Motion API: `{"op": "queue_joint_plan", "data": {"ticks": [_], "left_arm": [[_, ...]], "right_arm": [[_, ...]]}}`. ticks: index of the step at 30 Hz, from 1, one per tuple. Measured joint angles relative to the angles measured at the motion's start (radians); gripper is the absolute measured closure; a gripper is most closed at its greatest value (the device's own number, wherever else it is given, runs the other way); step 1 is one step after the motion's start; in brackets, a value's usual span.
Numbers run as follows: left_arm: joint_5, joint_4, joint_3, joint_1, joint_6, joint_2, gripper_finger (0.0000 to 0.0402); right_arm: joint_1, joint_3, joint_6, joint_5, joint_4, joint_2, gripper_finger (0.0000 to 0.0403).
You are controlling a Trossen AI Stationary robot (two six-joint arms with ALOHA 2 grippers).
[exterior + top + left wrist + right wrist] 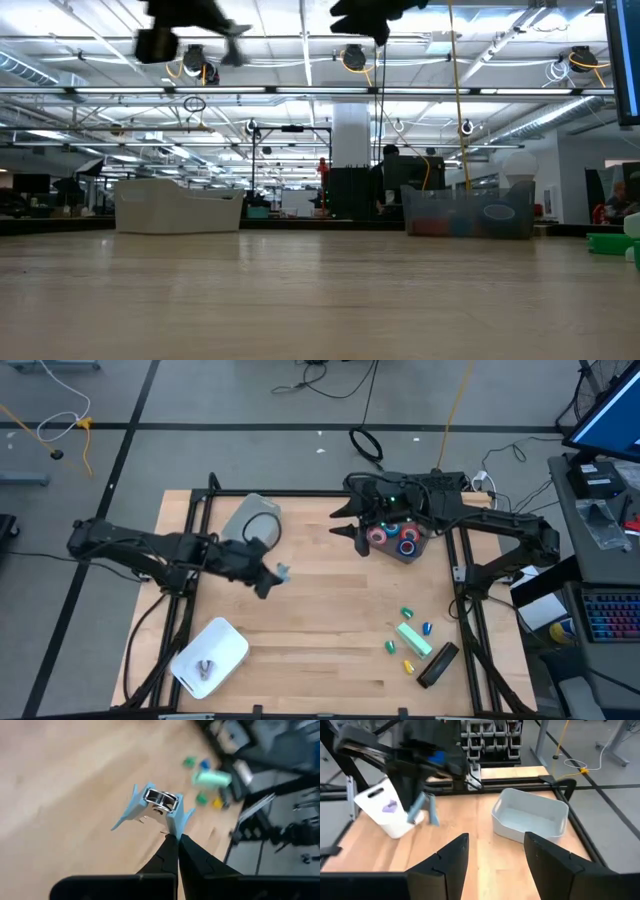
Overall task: Pick and place Stapler, Stapler remover, tape
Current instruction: Put the blue staple remover into the white bin
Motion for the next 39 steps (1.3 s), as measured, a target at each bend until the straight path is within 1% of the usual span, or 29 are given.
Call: {"op": "queue_joint_plan", "data": {"ticks": [4, 9, 13, 17, 21, 26, 29, 31, 36, 39], "left_arm": [[0.023, -0.178, 0.041, -0.085, -0.150, -0.001, 0.0401], [0.076, -0.318, 0.047, -0.184, -0.353, 0.011, 0.0401], [0.170, -0.404, 0.048, -0.254, -0.479, 0.048, 0.0401], [0.264, -0.456, 0.047, -0.306, -0.561, 0.091, 0.0401], [0.341, -0.494, 0.047, -0.347, -0.628, 0.124, 0.0401], [0.444, -0.562, 0.047, -0.384, -0.702, 0.137, 0.0401], [0.520, -0.622, 0.047, -0.402, -0.733, 0.147, 0.0401], [0.560, -0.632, 0.047, -0.407, -0.740, 0.156, 0.0402], [0.557, -0.634, 0.047, -0.409, -0.755, 0.197, 0.0402], [0.569, -0.630, 0.047, -0.407, -0.744, 0.240, 0.0402]], "right_arm": [[-0.026, 0.000, -0.041, 0.003, -0.012, 0.000, 0.0220], [-0.069, 0.000, -0.085, 0.003, -0.040, -0.009, 0.0235], [-0.106, -0.001, -0.115, 0.002, -0.049, -0.048, 0.0241], [-0.129, -0.038, -0.139, 0.000, -0.027, -0.137, 0.0242], [-0.149, -0.147, -0.135, 0.000, 0.039, -0.259, 0.0243], [-0.165, -0.344, -0.131, 0.002, 0.157, -0.443, 0.0243], [-0.168, -0.473, -0.130, 0.001, 0.268, -0.549, 0.0242], [-0.168, -0.554, -0.111, 0.002, 0.357, -0.613, 0.0241], [-0.169, -0.725, -0.053, 0.009, 0.581, -0.741, 0.0241], [-0.168, -0.794, -0.050, 0.060, 0.665, -0.799, 0.0241]]}}
